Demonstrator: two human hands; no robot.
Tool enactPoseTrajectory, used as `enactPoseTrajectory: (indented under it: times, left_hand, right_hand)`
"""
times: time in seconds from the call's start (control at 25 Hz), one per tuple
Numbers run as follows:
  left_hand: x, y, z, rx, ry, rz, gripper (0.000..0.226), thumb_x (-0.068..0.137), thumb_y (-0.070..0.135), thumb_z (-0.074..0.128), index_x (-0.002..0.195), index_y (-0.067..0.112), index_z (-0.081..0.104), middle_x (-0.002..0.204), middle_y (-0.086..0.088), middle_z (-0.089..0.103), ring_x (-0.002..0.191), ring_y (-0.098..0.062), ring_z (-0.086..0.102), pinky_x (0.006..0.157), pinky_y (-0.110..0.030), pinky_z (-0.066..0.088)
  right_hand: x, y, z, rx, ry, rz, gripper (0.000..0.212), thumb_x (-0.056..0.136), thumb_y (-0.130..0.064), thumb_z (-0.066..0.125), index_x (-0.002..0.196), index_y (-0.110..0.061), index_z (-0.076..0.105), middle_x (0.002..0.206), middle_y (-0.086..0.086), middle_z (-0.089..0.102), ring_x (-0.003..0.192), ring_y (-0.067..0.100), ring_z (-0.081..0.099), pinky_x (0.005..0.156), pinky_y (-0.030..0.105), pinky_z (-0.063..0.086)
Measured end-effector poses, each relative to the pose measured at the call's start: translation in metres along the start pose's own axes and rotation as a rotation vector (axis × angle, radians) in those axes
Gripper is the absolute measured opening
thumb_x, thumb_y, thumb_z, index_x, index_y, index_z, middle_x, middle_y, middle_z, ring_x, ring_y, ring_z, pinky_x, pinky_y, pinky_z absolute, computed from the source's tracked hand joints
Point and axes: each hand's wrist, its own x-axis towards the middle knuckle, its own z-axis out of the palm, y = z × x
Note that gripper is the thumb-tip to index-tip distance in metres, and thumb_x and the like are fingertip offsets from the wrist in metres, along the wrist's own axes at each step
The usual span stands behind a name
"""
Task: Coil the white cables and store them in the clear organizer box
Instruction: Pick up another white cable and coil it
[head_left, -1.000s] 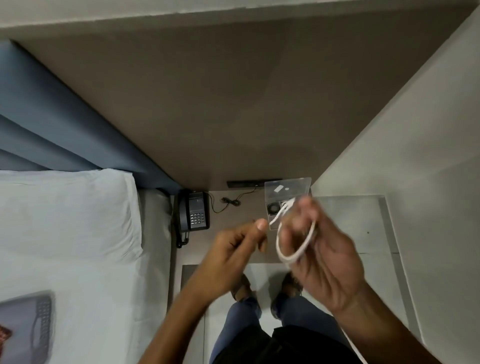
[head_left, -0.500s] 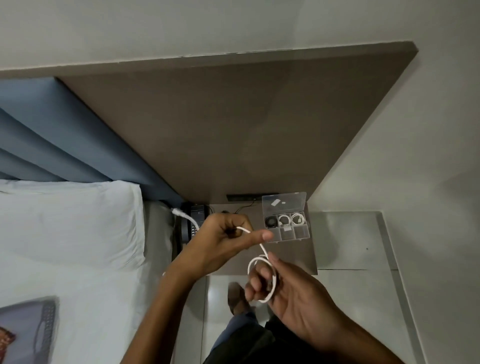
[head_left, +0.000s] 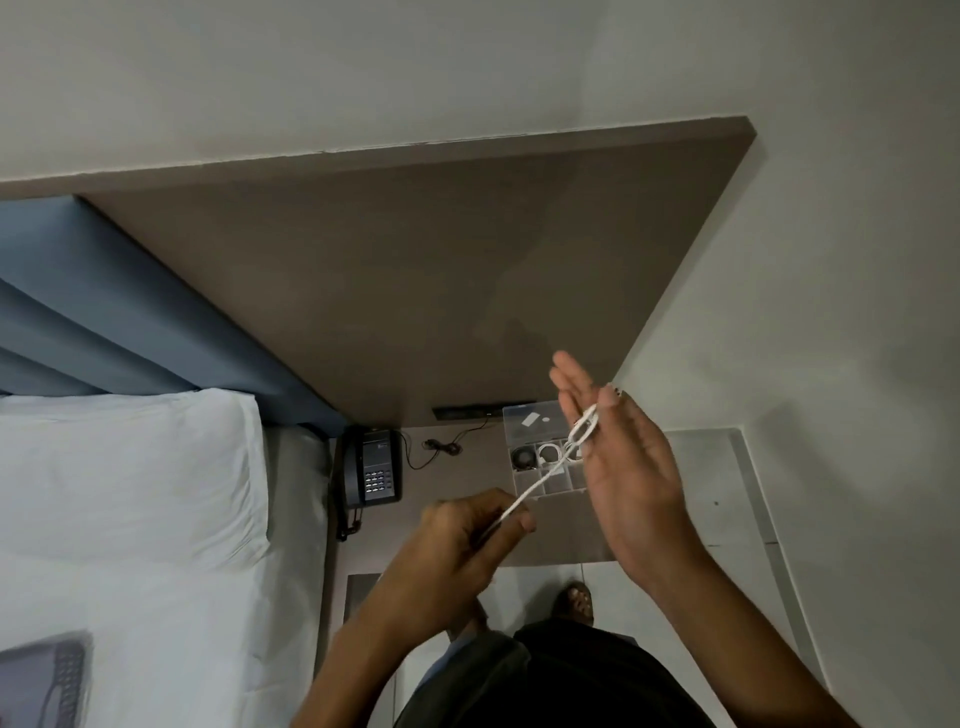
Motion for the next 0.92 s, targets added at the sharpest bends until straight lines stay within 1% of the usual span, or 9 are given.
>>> enactPoseTrajectory:
  times: [0.08,0.2,0.28,0.36,0.48,0.6,0.72,0.84,0.92]
  left_hand:
    - [0.001,0.014,-0.018,0.038,-0.019,0.002,0.019,0.11,0.042,0.058,0.096,0.034,0.069,0.07,0.005,0.063,0.055,-0.009,0.058,0.052,-0.023,0.048]
    - [0.007,0.033,-0.05,0.348,0.077,0.07,0.024,0.105,0.058,0.054,0.096,0.04,0.067,0.066,0.006,0.064,0.055,-0.005,0.064,0.053,-0.021,0.054]
    - [0.017,0.04,-0.068,0.571,0.251,0.163,0.037,0.101,0.067,0.056,0.094,0.035,0.071,0.066,0.015,0.066,0.056,0.003,0.066,0.056,-0.02,0.057]
    - [0.029,0.045,-0.075,0.55,0.284,0.212,0.05,0.093,0.078,0.058,0.087,0.031,0.071,0.064,0.014,0.067,0.056,-0.001,0.068,0.057,-0.027,0.06]
    - [0.044,0.038,-0.07,0.291,0.217,0.189,0.053,0.088,0.076,0.07,0.079,0.024,0.068,0.063,0.004,0.065,0.055,-0.013,0.066,0.053,-0.037,0.058]
    - [0.051,0.031,-0.044,-0.04,0.167,0.116,0.054,0.094,0.064,0.072,0.074,0.014,0.065,0.058,-0.001,0.057,0.051,-0.017,0.056,0.049,-0.035,0.049]
    - [0.05,0.031,-0.004,-0.119,0.092,0.084,0.059,0.11,0.055,0.048,0.083,0.007,0.071,0.064,-0.017,0.06,0.058,-0.031,0.058,0.06,-0.041,0.051]
    - [0.043,0.029,0.019,0.017,0.091,0.061,0.039,0.116,0.042,0.039,0.101,0.018,0.067,0.066,-0.001,0.068,0.056,-0.007,0.058,0.063,-0.027,0.05]
    - [0.038,0.024,0.022,0.118,0.078,0.031,0.031,0.118,0.039,0.037,0.105,0.024,0.061,0.073,0.002,0.071,0.061,-0.005,0.06,0.065,-0.026,0.05]
  right_hand:
    - [0.0,0.009,-0.006,-0.569,-0.057,-0.22,0.031,0.116,-0.038,0.038,0.14,-0.043,0.057,0.156,-0.019,0.055,0.134,-0.013,0.056,0.106,0.014,0.051]
    - [-0.007,0.023,-0.02,-0.735,-0.37,-0.141,0.027,0.116,-0.037,0.043,0.137,-0.034,0.059,0.133,-0.024,0.067,0.117,-0.008,0.065,0.094,0.02,0.056]
    - [-0.016,0.023,-0.022,-0.611,-0.501,-0.001,0.022,0.116,-0.038,0.045,0.116,-0.031,0.066,0.103,-0.013,0.075,0.095,0.005,0.072,0.082,0.025,0.057]
    - [-0.022,0.022,-0.026,-0.428,-0.534,0.091,0.028,0.116,-0.039,0.045,0.121,-0.027,0.07,0.098,-0.003,0.077,0.099,0.016,0.075,0.092,0.024,0.058]
    - [-0.022,0.013,-0.032,0.045,-0.536,0.358,0.036,0.113,-0.04,0.053,0.127,-0.012,0.071,0.084,-0.002,0.069,0.091,0.017,0.072,0.091,0.028,0.059]
    - [-0.021,-0.005,-0.026,0.793,-0.602,0.583,0.024,0.112,-0.012,0.053,0.121,0.007,0.063,0.078,0.007,0.068,0.087,0.025,0.07,0.086,0.031,0.057]
    - [-0.017,-0.026,-0.014,1.102,-0.461,0.495,0.02,0.105,0.007,0.058,0.124,0.013,0.059,0.097,0.022,0.072,0.103,0.038,0.074,0.1,0.039,0.059]
    - [-0.005,-0.029,-0.011,1.28,-0.296,0.419,0.039,0.11,-0.003,0.051,0.148,0.001,0.041,0.141,0.036,0.064,0.137,0.048,0.062,0.121,0.049,0.048]
    - [0.003,-0.032,-0.01,1.101,-0.226,0.294,0.026,0.117,-0.015,0.036,0.139,-0.006,0.046,0.162,0.027,0.05,0.156,0.042,0.043,0.133,0.048,0.03]
